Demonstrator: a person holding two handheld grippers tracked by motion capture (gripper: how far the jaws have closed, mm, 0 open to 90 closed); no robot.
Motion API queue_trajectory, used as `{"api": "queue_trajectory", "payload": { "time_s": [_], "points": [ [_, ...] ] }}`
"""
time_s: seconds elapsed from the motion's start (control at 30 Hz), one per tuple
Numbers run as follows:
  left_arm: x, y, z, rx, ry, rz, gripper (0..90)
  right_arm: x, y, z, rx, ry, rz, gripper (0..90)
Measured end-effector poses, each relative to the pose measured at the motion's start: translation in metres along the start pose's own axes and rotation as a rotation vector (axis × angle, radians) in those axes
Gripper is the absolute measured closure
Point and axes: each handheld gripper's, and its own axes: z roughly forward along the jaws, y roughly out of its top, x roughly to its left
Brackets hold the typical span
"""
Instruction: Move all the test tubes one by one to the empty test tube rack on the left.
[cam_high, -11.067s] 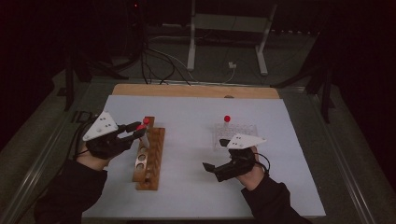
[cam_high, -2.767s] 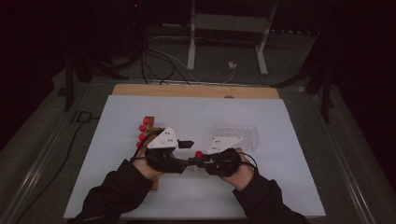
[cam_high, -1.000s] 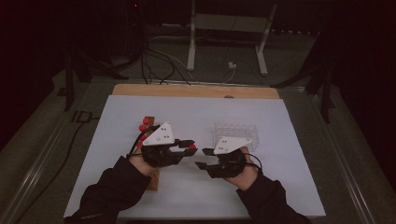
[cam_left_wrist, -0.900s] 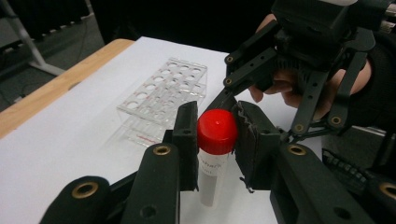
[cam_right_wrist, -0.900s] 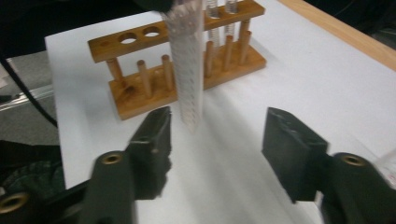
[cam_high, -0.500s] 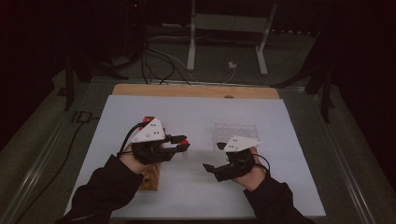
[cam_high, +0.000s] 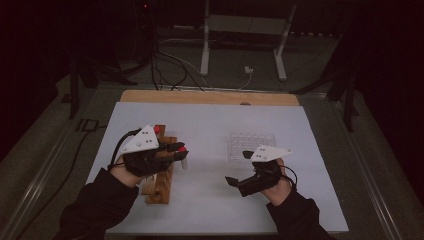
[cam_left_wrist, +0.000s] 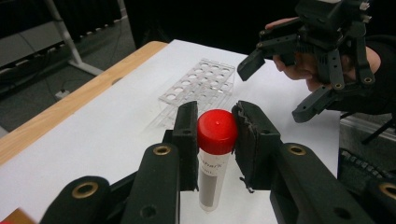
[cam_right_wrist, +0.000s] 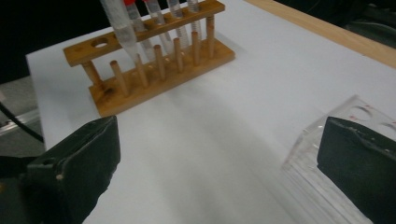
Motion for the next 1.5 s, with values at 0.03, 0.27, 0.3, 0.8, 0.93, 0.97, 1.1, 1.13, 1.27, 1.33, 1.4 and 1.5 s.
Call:
{"api": "queue_trajectory", "payload": {
  "time_s": [0.03, 0.27, 0.3, 0.8, 0.93, 0.97, 1.1, 1.13, 1.27, 1.33, 1.4, 1.5],
  "points": [
    [0.001, 0.0, -0.002, 0.0, 0.004, 0.0, 72.1, 0.0, 0.0, -0.001, -0.003, -0.009, -0.001, 0.0],
    [0.008, -0.009, -0.023, 0.0, 0.055, -0.023, 72.1, -0.002, -0.002, -0.001, -0.001, -0.004, 0.002, 0.0],
    [0.008, -0.01, -0.026, 0.001, 0.06, -0.025, 72.1, -0.001, -0.002, -0.001, -0.001, -0.004, -0.001, 0.0],
    [0.018, -0.038, -0.06, 0.014, 0.175, -0.079, 72.0, -0.001, -0.001, -0.001, -0.009, 0.007, -0.002, 0.0],
    [0.022, -0.049, -0.057, 0.024, 0.189, -0.099, 72.1, 0.0, -0.001, -0.001, -0.005, 0.008, -0.002, 0.0],
    [0.023, -0.052, -0.057, 0.025, 0.189, -0.107, 72.1, 0.0, -0.001, -0.001, -0.006, 0.009, -0.003, 0.0],
    [0.025, -0.062, -0.052, 0.027, 0.193, -0.127, 72.1, -0.001, -0.002, -0.001, -0.006, 0.013, 0.002, 0.0],
    [0.024, -0.064, -0.051, 0.029, 0.194, -0.127, 72.1, -0.001, -0.002, -0.001, -0.003, 0.011, 0.0, 0.0],
    [0.025, -0.074, -0.046, 0.044, 0.197, -0.137, 72.0, -0.001, -0.002, -0.001, -0.003, 0.013, -0.003, 0.0],
    [0.025, -0.078, -0.043, 0.056, 0.199, -0.14, 72.0, -0.001, -0.002, -0.001, -0.004, 0.014, 0.002, 0.0],
    [0.025, -0.081, -0.039, 0.07, 0.198, -0.136, 72.0, -0.001, -0.002, -0.001, -0.005, 0.016, 0.004, 0.0],
    [0.025, -0.085, -0.034, 0.087, 0.197, -0.137, 72.0, -0.002, -0.002, -0.002, -0.007, 0.016, 0.009, 0.0]
  ]
}}
